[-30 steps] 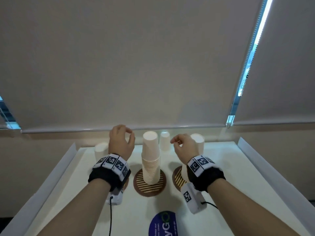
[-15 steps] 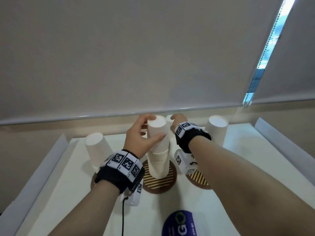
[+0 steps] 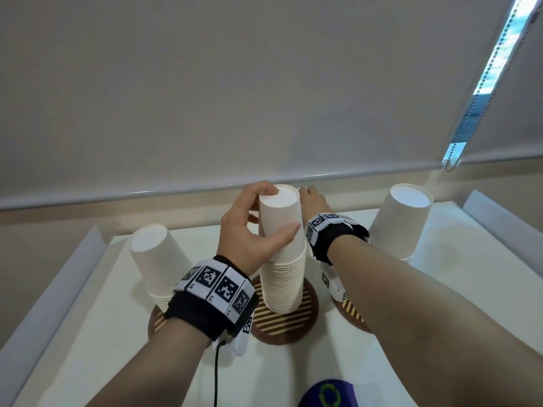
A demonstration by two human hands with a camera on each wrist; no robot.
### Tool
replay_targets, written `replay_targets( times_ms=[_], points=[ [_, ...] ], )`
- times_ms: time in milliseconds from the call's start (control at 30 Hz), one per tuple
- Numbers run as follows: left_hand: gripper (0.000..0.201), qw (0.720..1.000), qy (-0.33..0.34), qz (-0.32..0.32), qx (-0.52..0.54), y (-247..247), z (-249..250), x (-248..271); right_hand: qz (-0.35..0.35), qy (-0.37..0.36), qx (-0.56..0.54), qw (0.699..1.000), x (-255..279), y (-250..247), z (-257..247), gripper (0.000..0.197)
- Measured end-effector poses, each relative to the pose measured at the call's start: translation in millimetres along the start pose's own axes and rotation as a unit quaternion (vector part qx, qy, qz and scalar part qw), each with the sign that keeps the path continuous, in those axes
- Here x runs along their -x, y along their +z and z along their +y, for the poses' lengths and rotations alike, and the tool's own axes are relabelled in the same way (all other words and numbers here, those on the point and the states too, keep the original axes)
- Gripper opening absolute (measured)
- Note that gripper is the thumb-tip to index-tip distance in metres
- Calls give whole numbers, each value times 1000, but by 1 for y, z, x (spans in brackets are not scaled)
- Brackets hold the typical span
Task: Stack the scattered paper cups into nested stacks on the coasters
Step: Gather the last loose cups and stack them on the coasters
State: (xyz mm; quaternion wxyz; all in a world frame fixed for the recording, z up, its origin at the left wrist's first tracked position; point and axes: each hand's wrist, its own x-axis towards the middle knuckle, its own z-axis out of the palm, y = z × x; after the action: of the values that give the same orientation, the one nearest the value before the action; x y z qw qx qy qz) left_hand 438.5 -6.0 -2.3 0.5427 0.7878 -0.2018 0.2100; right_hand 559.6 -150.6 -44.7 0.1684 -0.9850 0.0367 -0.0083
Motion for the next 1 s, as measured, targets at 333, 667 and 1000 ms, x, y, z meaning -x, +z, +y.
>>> replay_targets(
  times_ms=[333,667,1000],
  points=[
    [53,999,-45,-19,18,4,-1,11,35,37,-51,997,27,-29,-2,36],
    [55,996,-49,30,-64,-22,46,14,106,-24,-179,978,85,-139,-30,34],
    [82,993,-73,67,-57,-62,134,10,-4,-292,-225,930,194,-242,-57,16]
  ],
)
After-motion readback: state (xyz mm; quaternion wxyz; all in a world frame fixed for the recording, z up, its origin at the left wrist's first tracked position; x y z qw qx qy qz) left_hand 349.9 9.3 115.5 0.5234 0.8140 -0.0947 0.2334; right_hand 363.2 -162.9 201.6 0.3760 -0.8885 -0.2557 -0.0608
